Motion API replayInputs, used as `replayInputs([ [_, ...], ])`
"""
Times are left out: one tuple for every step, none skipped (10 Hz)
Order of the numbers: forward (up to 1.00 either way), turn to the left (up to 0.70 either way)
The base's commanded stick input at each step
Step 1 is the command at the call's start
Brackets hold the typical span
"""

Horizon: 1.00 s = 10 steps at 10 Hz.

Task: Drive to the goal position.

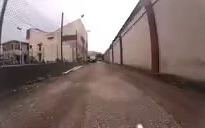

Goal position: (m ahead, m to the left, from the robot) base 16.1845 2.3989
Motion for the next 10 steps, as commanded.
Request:
replayInputs([
  [0.7,0.0],
  [0.7,0.0],
  [0.7,0.0],
  [0.7,0.0],
  [0.7,0.0],
  [0.7,0.0],
  [0.7,0.0],
  [0.7,0.0],
  [0.7,0.17],
  [0.7,0.35],
])
